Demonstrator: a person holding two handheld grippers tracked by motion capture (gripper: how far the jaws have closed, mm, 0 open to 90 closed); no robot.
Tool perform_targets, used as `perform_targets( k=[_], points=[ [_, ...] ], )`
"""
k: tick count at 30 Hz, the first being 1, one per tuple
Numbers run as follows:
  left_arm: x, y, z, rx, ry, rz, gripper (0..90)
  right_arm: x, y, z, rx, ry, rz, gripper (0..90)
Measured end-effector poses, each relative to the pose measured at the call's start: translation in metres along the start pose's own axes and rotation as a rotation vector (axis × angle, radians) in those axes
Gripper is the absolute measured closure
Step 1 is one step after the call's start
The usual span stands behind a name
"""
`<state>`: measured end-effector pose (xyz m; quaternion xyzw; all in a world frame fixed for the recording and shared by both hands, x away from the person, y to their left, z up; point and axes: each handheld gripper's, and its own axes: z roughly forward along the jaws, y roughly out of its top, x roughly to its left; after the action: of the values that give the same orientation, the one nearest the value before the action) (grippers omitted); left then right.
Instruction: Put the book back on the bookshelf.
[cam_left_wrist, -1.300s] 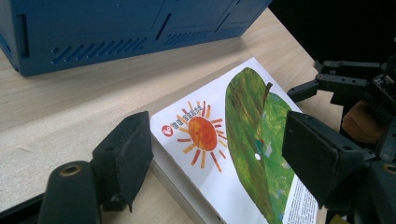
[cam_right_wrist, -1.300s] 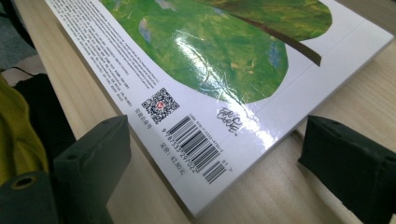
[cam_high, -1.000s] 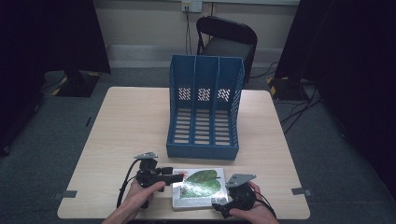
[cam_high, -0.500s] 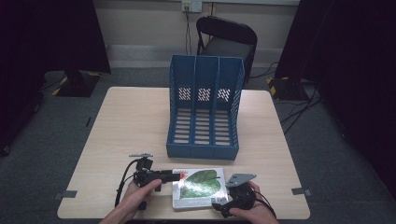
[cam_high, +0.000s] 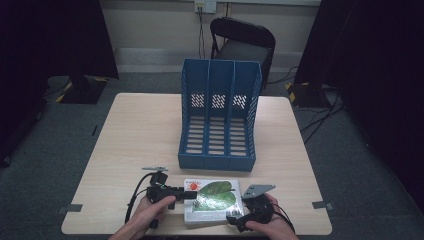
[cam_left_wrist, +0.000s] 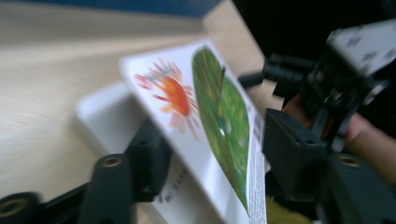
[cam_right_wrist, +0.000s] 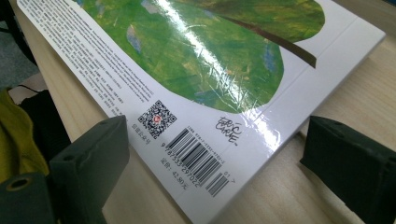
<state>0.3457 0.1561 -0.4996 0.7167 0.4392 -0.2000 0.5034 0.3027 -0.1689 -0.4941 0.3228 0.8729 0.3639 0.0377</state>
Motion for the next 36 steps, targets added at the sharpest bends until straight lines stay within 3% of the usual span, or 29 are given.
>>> perform_targets(
  k=[2, 7, 15, 22, 27, 34, 36],
  points=[
    [-0.001, -0.001, 0.007, 0.027, 0.012, 0.022, 40.2, 0.000, 0.000, 0.000, 0.003, -0.004, -0.005, 6.2],
    [-0.003, -0.002, 0.014, 0.043, 0.015, 0.044, 43.2, 0.001, 0.001, 0.000, 0.004, -0.001, 0.001, 6.2],
    [-0.009, -0.003, 0.023, 0.091, -0.030, 0.056, 46.7, 0.007, 0.008, 0.008, -0.015, 0.029, -0.016, 6.7],
    [-0.007, -0.002, 0.024, 0.087, -0.021, 0.046, 49.8, 0.012, 0.012, 0.010, -0.039, 0.037, -0.062, 7.9],
    [-0.005, -0.001, 0.024, 0.098, -0.014, 0.037, 58.1, 0.013, 0.013, 0.011, -0.057, 0.030, -0.077, 9.0],
    [-0.004, 0.002, 0.020, 0.116, -0.014, 0.062, 64.9, 0.006, 0.012, 0.007, -0.027, 0.065, -0.047, 14.5],
    [-0.006, 0.003, 0.018, 0.120, -0.001, 0.096, 66.6, 0.005, 0.011, 0.005, -0.026, 0.065, -0.049, 14.5]
  ],
)
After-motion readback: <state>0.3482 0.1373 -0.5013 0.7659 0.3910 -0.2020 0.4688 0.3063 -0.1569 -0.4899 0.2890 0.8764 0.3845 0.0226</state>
